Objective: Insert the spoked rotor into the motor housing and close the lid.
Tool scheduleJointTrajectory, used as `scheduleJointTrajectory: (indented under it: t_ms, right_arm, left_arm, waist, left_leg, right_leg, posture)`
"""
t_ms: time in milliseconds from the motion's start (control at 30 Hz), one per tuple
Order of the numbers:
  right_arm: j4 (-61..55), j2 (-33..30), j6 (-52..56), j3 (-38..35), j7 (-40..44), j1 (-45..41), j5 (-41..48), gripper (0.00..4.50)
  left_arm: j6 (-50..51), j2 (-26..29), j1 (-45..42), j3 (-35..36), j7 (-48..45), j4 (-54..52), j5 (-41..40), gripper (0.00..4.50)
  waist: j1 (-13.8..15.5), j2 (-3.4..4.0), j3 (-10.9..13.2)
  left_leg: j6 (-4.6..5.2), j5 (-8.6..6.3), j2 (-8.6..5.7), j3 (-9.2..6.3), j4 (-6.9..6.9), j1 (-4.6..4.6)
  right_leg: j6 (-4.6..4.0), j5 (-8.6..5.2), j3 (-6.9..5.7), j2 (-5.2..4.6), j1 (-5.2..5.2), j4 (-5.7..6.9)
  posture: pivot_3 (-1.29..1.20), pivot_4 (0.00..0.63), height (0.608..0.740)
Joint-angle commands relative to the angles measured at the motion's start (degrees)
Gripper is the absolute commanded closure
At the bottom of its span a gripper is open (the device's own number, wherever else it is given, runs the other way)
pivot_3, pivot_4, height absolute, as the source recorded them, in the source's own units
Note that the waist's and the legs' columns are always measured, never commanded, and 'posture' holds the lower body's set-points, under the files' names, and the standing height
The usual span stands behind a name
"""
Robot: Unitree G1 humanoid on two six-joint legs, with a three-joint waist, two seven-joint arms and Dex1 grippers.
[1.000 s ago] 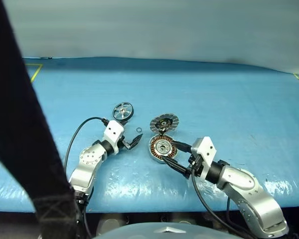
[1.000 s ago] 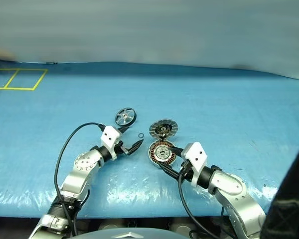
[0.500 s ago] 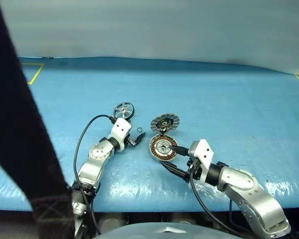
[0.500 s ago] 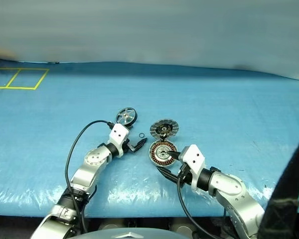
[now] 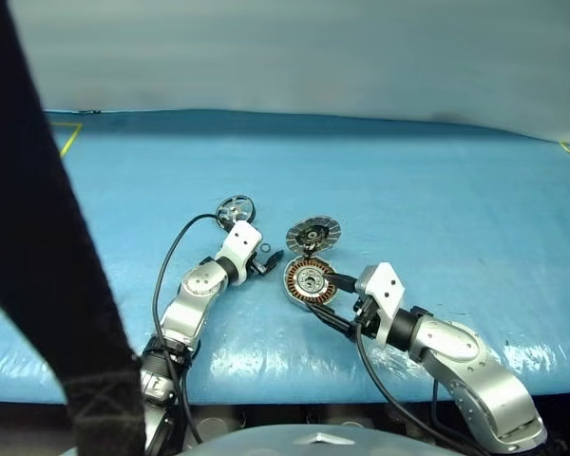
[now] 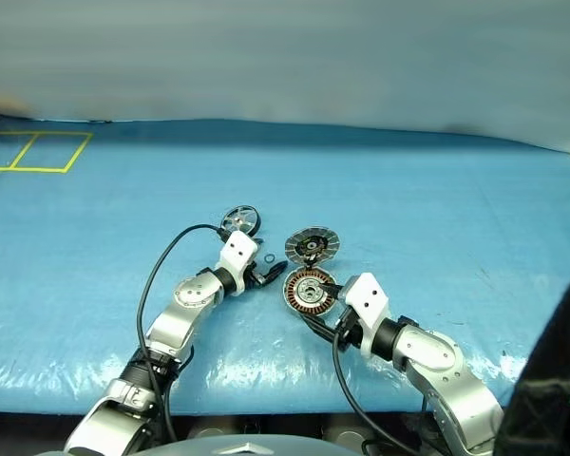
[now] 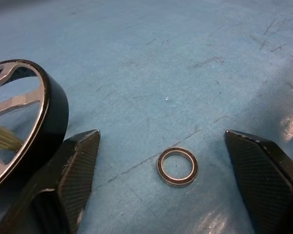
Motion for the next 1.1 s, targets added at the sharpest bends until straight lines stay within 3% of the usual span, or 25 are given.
scheduleJointTrajectory:
  t_ms: [33,233,567,767,1100]
  right_arm:
    - [-0.6,0.2,-0.6,-0.6,-0.3,-0.5,0.0,1.28]
    - [-0.4,-0.1,-0.5,-0.6,-0.3,-0.5,-0.7,1.28]
    - [0.7,-0.1,-0.5,0.1,0.0,-1.2,-2.0,1.28]
    - [0.9,0.1,-0.7,0.1,0.2,-1.7,-2.2,1.28]
    - [1.0,0.8,-0.9,0.3,0.0,-2.1,-2.6,1.28]
  left_arm:
    - [1.8,1.1,1.6,-1.1,-1.4,0.0,0.9,1.61]
    - [5.0,2.0,3.6,-2.4,-3.9,-2.5,0.7,3.55]
    - [4.9,3.9,5.3,-1.4,-2.3,-3.5,1.4,3.55]
    - [5.8,4.7,6.0,-1.4,-2.9,-4.3,1.1,3.82]
    - [-1.3,6.0,7.2,-0.5,-7.3,-6.9,-2.0,3.82]
  waist:
    - [0.0,0.00,0.0]
    - [0.0,0.01,0.0]
    - [-0.1,0.01,-0.1]
    - [-0.2,0.04,-0.2]
    - [-0.4,0.11,-0.4]
  left_leg:
    - [-0.01,0.00,0.01,0.00,0.00,0.01]
    - [-0.01,0.01,0.04,0.00,0.00,0.01]
    - [-0.01,0.00,0.05,0.00,0.00,0.04]
    - [-0.01,0.00,0.06,0.00,0.00,0.05]
    - [-0.01,0.00,0.06,0.00,-0.01,0.04]
  right_leg:
    - [0.00,0.00,0.00,0.01,0.00,0.02]
    - [-0.04,-0.01,0.01,0.03,-0.02,0.03]
    - [-0.12,-0.06,0.02,0.03,0.00,0.04]
    - [-0.12,-0.06,0.03,0.03,-0.01,0.07]
    - [-0.20,-0.11,0.03,0.02,-0.02,0.07]
  posture:
    - [0.00,0.150,0.740]
    - [0.00,0.150,0.740]
    - [0.00,0.150,0.740]
    - [0.00,0.150,0.740]
    - [0.00,0.150,0.740]
